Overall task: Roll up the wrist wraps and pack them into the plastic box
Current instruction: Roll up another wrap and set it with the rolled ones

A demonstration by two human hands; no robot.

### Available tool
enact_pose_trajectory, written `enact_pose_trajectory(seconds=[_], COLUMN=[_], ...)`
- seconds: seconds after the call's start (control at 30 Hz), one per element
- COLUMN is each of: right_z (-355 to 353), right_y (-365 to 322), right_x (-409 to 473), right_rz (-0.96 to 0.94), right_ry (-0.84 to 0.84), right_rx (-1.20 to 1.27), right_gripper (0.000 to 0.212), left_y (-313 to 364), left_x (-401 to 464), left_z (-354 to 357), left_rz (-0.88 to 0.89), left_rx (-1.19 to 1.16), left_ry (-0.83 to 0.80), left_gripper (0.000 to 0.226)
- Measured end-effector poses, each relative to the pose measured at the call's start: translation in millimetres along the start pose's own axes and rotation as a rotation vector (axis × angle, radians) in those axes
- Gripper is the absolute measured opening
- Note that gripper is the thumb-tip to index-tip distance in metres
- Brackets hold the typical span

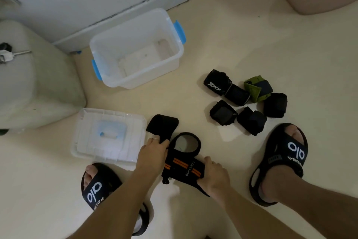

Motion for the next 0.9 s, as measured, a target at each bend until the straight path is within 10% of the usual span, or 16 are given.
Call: enact_pose_trajectory(seconds=[0.43,0.9], right_z=[-59.8,-248.5], right_y=[-35.1,-80.5], right_x=[-42.6,-202.1], right_rz=[-0.058,-0.37], right_ry=[-0.226,0.181], right_rx=[0.338,0.323], right_gripper=[0.014,0.012], left_y=[16.9,32.6], left_x=[-14.0,-119.5], left_z=[-95.4,-292.6], left_rz=[0.097,-0.113], left_rx=[0.04,-0.654], left_ry=[0.252,0.437], left_gripper=[0.009,0.027])
Point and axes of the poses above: each hand's wrist, its own x-axis towards the middle knuckle, its own z-axis out of the palm, y = z × x, the point moved 9 cm from there along x, towards the middle knuckle, and after that the axes turned 6 degrees about z, right-handed, at the moved point
